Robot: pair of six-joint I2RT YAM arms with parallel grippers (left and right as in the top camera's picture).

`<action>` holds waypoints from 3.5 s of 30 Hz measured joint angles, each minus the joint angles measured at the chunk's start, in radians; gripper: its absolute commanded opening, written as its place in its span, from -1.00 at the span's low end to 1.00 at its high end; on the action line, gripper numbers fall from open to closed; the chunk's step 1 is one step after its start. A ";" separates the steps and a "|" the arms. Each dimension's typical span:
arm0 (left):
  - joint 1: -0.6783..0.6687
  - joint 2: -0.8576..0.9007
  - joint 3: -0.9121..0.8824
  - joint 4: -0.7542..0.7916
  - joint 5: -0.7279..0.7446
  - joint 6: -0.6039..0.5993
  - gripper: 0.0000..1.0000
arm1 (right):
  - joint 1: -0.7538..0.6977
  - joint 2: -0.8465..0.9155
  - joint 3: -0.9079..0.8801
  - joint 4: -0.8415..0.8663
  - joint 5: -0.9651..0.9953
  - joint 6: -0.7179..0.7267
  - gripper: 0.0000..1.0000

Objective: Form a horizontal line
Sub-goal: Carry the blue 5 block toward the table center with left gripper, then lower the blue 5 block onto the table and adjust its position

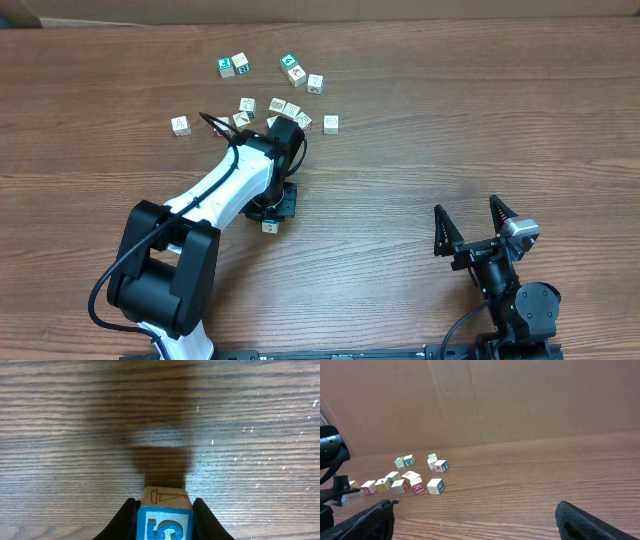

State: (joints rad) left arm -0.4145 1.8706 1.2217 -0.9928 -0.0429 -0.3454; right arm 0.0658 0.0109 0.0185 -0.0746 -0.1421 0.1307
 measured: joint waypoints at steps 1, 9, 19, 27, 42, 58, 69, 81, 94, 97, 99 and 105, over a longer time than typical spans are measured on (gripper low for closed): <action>0.000 0.000 0.000 0.003 0.000 0.000 -0.59 | 0.000 0.000 0.000 0.000 0.000 0.000 1.00; 0.000 0.000 0.000 0.023 0.000 0.000 -0.50 | 0.000 0.000 0.000 0.000 0.000 0.000 1.00; 0.000 0.000 0.000 0.041 -0.004 -0.003 -0.01 | 0.000 0.000 0.000 0.000 0.000 0.000 1.00; 0.000 0.000 0.000 0.047 -0.007 -0.013 0.05 | 0.000 0.000 0.000 0.000 0.000 0.000 1.00; 0.000 0.000 -0.003 -0.075 0.005 -0.015 -0.07 | 0.000 0.000 0.000 0.000 0.000 0.000 1.00; 0.000 0.000 -0.046 -0.016 0.005 -0.019 -0.48 | 0.000 0.000 0.000 0.000 0.000 0.000 1.00; 0.000 0.000 -0.046 -0.003 -0.014 -0.019 -0.49 | 0.000 0.000 0.000 0.000 0.000 0.000 1.00; 0.000 0.000 -0.036 0.033 -0.076 -0.010 -0.47 | 0.000 0.000 0.000 0.000 0.000 0.000 1.00; 0.003 0.000 -0.030 0.018 -0.109 0.011 0.75 | 0.000 0.000 0.000 0.000 0.000 0.000 1.00; 0.003 0.000 -0.030 0.040 -0.112 0.011 0.54 | 0.000 0.000 0.000 0.000 0.000 0.000 1.00; 0.003 0.000 -0.030 0.052 -0.111 0.005 0.20 | 0.000 0.000 0.000 0.000 0.000 0.000 1.00; 0.003 0.000 -0.030 0.060 -0.112 0.008 0.08 | 0.000 0.000 0.000 0.000 0.000 0.000 1.00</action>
State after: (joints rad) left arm -0.4118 1.8706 1.1919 -0.9333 -0.1547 -0.3374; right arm 0.0658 0.0109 0.0185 -0.0742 -0.1425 0.1307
